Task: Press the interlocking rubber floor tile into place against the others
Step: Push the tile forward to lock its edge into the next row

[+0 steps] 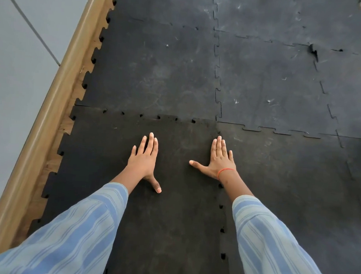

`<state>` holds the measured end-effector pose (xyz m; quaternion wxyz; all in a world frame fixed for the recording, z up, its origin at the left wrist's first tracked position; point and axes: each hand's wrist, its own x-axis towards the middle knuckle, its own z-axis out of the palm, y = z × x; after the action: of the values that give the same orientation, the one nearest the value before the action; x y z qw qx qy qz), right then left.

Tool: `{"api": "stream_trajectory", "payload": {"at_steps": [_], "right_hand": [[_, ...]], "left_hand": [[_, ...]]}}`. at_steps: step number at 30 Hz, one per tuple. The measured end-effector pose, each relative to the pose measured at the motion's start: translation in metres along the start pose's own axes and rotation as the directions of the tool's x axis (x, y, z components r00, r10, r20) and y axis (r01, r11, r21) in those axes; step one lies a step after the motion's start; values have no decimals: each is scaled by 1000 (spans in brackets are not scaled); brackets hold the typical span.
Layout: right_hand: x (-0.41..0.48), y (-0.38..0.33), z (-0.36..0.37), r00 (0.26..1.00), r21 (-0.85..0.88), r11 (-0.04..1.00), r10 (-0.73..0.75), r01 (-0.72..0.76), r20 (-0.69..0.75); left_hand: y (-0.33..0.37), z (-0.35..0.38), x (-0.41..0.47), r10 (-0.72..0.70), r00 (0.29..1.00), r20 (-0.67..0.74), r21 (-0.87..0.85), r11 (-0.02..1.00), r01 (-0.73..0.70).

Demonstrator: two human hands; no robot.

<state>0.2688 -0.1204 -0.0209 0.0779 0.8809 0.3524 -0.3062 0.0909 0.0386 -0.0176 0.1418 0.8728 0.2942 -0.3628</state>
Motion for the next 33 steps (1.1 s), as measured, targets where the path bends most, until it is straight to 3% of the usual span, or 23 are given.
{"api": "stream_trajectory", "payload": {"at_steps": [4, 8, 13, 22, 26, 28, 33], "right_hand": [[4, -8, -14, 1000, -32, 999, 5, -4, 5], [23, -25, -30, 993, -2, 994, -106, 106, -46], [41, -35, -29, 995, 16, 995, -94, 95, -18], [48, -59, -46, 999, -157, 988, 11, -4, 44], [57, -111, -51, 964, -98, 959, -266, 265, -6], [57, -127, -41, 959, -58, 957, -283, 284, 27], [62, -127, -32, 975, -70, 973, -216, 219, 45]], "left_hand": [[-8, -10, 3, 31, 998, -56, -49, 998, -34], [-22, -41, 26, 23, 991, -135, -65, 997, -32], [-28, -39, 42, 45, 993, -113, -52, 997, -51], [-23, -44, 46, 5, 999, -39, -45, 999, -7], [-28, -40, 43, 68, 988, -139, -64, 995, -78], [-42, -37, 38, 95, 981, -171, -76, 991, -109], [-120, -33, 25, -74, 992, -106, -69, 995, 67]]}}
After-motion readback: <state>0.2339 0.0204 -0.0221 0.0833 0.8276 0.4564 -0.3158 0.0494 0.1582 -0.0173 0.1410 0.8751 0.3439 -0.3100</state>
